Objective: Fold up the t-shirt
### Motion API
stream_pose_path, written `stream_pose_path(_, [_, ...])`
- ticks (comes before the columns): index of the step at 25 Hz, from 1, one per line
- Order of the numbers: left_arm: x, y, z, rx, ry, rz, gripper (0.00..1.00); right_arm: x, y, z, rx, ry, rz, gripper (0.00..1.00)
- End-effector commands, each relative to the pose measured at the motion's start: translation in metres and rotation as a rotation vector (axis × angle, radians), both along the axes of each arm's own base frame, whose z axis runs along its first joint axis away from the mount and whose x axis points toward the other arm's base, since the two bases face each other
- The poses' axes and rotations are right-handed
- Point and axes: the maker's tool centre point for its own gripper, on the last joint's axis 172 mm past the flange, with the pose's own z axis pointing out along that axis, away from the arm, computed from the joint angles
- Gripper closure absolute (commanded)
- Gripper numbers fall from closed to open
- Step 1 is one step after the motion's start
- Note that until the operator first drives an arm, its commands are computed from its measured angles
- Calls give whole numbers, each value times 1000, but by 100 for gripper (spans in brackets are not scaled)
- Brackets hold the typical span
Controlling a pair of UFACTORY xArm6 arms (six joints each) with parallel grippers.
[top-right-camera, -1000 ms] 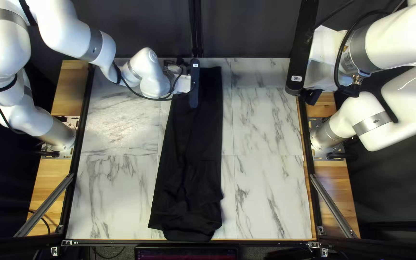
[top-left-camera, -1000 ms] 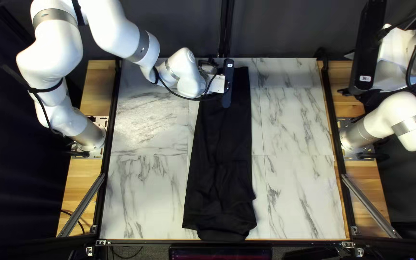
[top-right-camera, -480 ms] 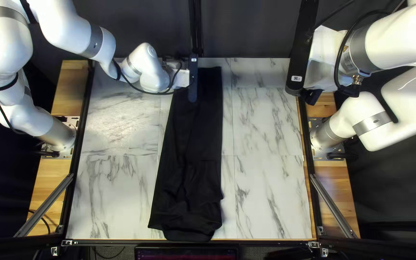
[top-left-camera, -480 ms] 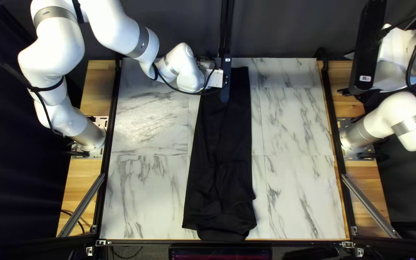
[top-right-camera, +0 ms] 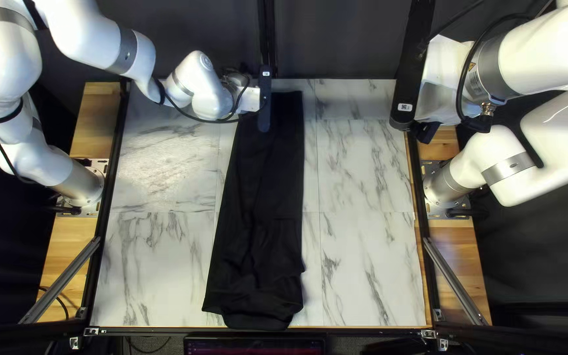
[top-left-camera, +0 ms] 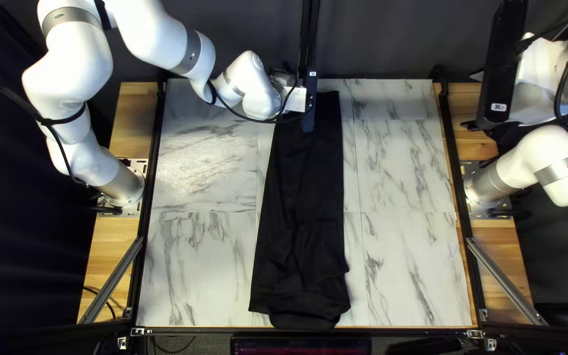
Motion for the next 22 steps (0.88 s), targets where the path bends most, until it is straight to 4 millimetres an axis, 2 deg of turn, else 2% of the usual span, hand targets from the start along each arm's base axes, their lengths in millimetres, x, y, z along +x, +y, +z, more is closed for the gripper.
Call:
stream_pose_path(1, [6, -6, -7, -13, -5, -9, 0, 0, 0, 0, 0, 0, 0, 0])
stream_pose_path(7, [3, -6, -17, -31, -6, 1, 0, 0, 0, 0, 0, 0, 0, 0])
stream_pose_path(13, [1, 6, -28, -51, -10, 16, 0, 0, 0, 0, 0, 0, 0, 0])
stream_pose_path(22, [-1, 20, -19, -44, -8, 23, 0, 0, 0, 0, 0, 0, 0, 0])
